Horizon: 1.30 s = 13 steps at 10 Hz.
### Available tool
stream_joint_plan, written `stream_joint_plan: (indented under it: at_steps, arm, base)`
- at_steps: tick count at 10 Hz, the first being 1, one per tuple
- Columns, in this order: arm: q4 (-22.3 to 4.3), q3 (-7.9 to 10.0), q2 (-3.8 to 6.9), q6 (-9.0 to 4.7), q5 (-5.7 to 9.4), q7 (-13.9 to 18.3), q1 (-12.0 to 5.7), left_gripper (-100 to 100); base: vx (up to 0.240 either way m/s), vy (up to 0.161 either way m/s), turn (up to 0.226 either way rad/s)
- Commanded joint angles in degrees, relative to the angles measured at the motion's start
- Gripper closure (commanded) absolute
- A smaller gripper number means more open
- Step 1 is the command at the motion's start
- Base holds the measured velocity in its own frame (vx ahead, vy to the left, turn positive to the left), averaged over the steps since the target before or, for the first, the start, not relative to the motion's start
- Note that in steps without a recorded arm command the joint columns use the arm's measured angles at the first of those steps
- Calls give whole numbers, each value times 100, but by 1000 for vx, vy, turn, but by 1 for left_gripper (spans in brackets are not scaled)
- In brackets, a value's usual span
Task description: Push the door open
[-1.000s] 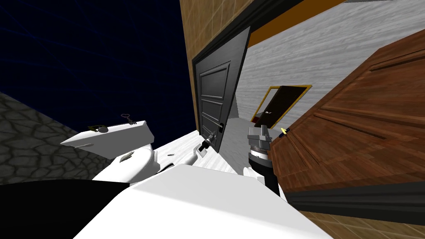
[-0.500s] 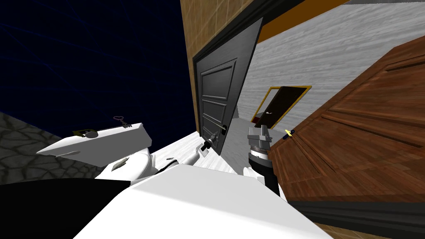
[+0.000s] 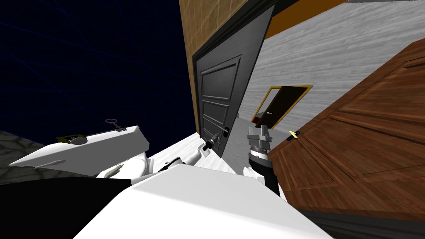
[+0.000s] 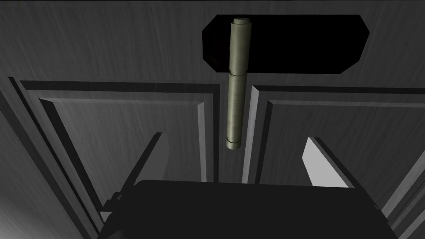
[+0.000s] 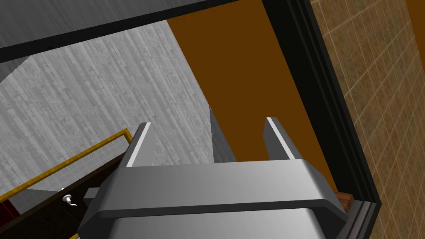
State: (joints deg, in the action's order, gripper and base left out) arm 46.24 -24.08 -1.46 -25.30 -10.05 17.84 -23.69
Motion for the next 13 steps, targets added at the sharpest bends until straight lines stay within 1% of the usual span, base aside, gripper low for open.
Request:
stream_joint_plan:
  at_steps: [1, 2, 3, 4, 5, 6, 7, 8, 9, 10, 11, 12, 13]
  arm:
    - [-164, -45, -68, 0, -10, 41, -114, -100]
    - [-237, -64, -105, -2, -15, 57, -163, -100]
    - [-128, -61, -77, 28, -16, 44, -99, -100]
    - [-147, -44, 99, 28, -9, 38, -109, -100]
    - [-155, -30, 187, 26, -3, 31, -111, -100]
    - [-165, -14, 244, 23, 4, 23, -113, -100]
    - [-175, 4, 262, 21, 11, 14, -116, -100]
    - [-185, 21, 233, 18, 19, 6, -118, -100]
    - [-195, 37, 167, 16, 26, -2, -120, -100]
    - [-203, 51, 74, 14, 32, -9, -122, -100]
    - [-211, 64, -62, 12, 37, -16, -124, -100]
    - [-136, 38, 36, 45, 31, 5, -99, -100]
    - [-136, 38, 36, 45, 31, 5, -99, 100]
  base:
    - [146, 104, -34]
    - [153, 97, -17]
    - [71, 47, -7]
    - [82, -19, -29]
    - [162, -108, -35]
    - [188, -155, -20]
    - [203, -159, -28]
    - [181, -144, -32]
    - [182, -129, -31]
    - [181, -137, -30]
    - [154, -110, -20]
    - [66, -43, 0]
    - [-10, 5, 9]
